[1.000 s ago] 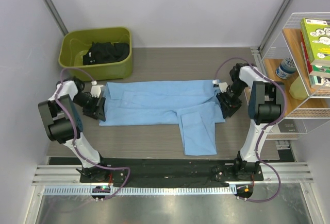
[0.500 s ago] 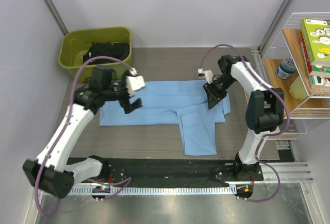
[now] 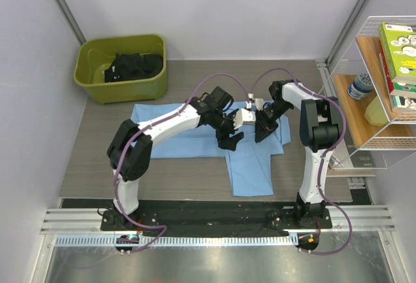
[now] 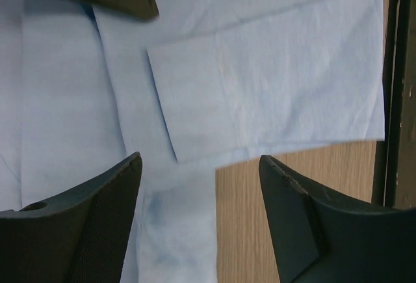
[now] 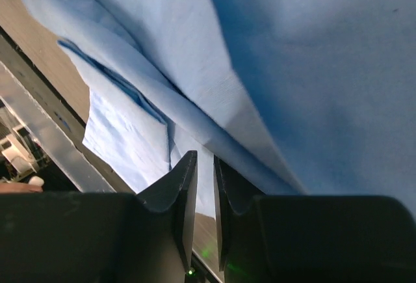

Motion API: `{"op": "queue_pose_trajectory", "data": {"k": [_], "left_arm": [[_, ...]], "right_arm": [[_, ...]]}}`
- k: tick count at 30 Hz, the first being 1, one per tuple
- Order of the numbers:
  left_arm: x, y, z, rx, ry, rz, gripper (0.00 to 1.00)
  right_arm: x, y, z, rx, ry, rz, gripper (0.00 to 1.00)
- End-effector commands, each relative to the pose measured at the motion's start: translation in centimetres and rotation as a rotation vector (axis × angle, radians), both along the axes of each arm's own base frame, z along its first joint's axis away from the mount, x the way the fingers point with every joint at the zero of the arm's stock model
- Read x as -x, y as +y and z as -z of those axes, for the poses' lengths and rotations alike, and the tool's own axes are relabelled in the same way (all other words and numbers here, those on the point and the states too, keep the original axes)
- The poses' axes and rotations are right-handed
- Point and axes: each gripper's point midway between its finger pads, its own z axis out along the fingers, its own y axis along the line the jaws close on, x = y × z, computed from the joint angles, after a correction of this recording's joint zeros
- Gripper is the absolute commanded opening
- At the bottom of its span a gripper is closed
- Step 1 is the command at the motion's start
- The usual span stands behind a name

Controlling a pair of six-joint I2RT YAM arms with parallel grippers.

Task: Fold and stack the long sleeve shirts
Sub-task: Fold the shirt

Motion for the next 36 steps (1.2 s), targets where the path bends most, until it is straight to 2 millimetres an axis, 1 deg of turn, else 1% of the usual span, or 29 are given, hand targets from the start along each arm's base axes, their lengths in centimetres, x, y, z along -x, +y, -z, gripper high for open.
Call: {"op": "queue_pose_trajectory", "data": {"k": [1,2,5,6,8,9,11,12,15,16,17,20,22,23,26,27,29,30,31,32,34,35,36], "left_arm": [[-1.5,-4.4,-2.3,0.124,0.001,-0.014,0.71],[-1.6,-4.6,-1.4,0.114,0.012,-0.017,0.71],[-1.7,-4.9,-0.7,0.111,0.026,-0.013,0.66],[-1.6,-5.0,0.0,0.100,0.036,-0.013,0.65],[-1.4,-5.2,0.5,0.095,0.052,-0.009,0.62],[-1.3,-5.1,1.4,0.081,0.067,-0.016,0.61],[-1.2,-5.1,2.2,0.063,0.066,-0.019,0.57],[-1.2,-5.1,2.8,0.052,0.067,-0.026,0.56],[-1.8,-5.2,3.8,0.042,0.061,-0.064,0.55],[-1.8,-5.2,4.7,0.026,0.070,-0.073,0.55],[-2.3,-5.2,4.9,0.019,0.061,-0.091,0.55],[-2.6,-5.2,6.0,-0.003,0.055,-0.105,0.56],[-2.6,-5.1,6.6,-0.015,0.057,-0.105,0.56],[-2.4,-4.9,7.1,-0.025,0.068,-0.102,0.55],[-1.5,-4.6,7.7,-0.042,0.086,-0.080,0.52],[-1.3,-4.5,7.7,-0.040,0.091,-0.077,0.48],[-0.9,-4.3,7.5,-0.038,0.095,-0.071,0.44],[-0.8,-4.5,7.1,-0.031,0.085,-0.065,0.37],[-0.8,-4.4,6.7,-0.025,0.078,-0.065,0.33],[-0.9,-4.6,5.6,-0.006,0.059,-0.069,0.31],[-1.2,-4.7,4.3,0.016,0.040,-0.080,0.23],[-1.2,-4.8,3.7,0.029,0.033,-0.079,0.13],[-1.2,-4.9,2.8,0.043,0.025,-0.082,0.08]], "right_arm": [[-1.3,0.6,-0.3,-0.037,-0.019,0.051,0.22],[-1.3,0.5,-0.2,-0.036,-0.014,0.061,0.22],[-1.6,0.3,0.2,-0.038,0.001,0.086,0.22],[-1.6,0.4,0.1,-0.046,0.013,0.100,0.22],[-1.6,0.4,0.3,-0.053,0.028,0.114,0.22],[-1.5,0.4,0.3,-0.058,0.036,0.123,0.22],[-1.4,0.5,0.2,-0.061,0.037,0.121,0.22],[-1.3,0.5,0.2,-0.062,0.040,0.121,0.22],[-1.0,0.4,0.1,-0.064,0.041,0.121,0.22],[-1.0,0.4,0.1,-0.066,0.040,0.120,0.23],[-1.0,0.4,0.2,-0.065,0.043,0.120,0.22],[-0.9,0.4,0.3,-0.064,0.045,0.119,0.22],[-1.0,0.3,0.3,-0.064,0.045,0.120,0.23],[-1.0,0.4,0.4,-0.065,0.048,0.120,0.22],[-1.1,0.4,0.5,-0.063,0.047,0.120,0.23],[-1.1,0.4,0.6,-0.063,0.051,0.121,0.22],[-1.2,0.3,0.7,-0.061,0.053,0.122,0.22],[-1.1,0.4,0.7,-0.062,0.056,0.121,0.22],[-1.1,0.3,0.8,-0.060,0.057,0.123,0.22],[-1.0,0.3,0.8,-0.059,0.056,0.120,0.22],[-1.0,0.4,0.8,-0.060,0.061,0.120,0.23],[-1.0,0.3,0.9,-0.060,0.061,0.120,0.23],[-1.0,0.3,0.9,-0.060,0.060,0.118,0.23]]}}
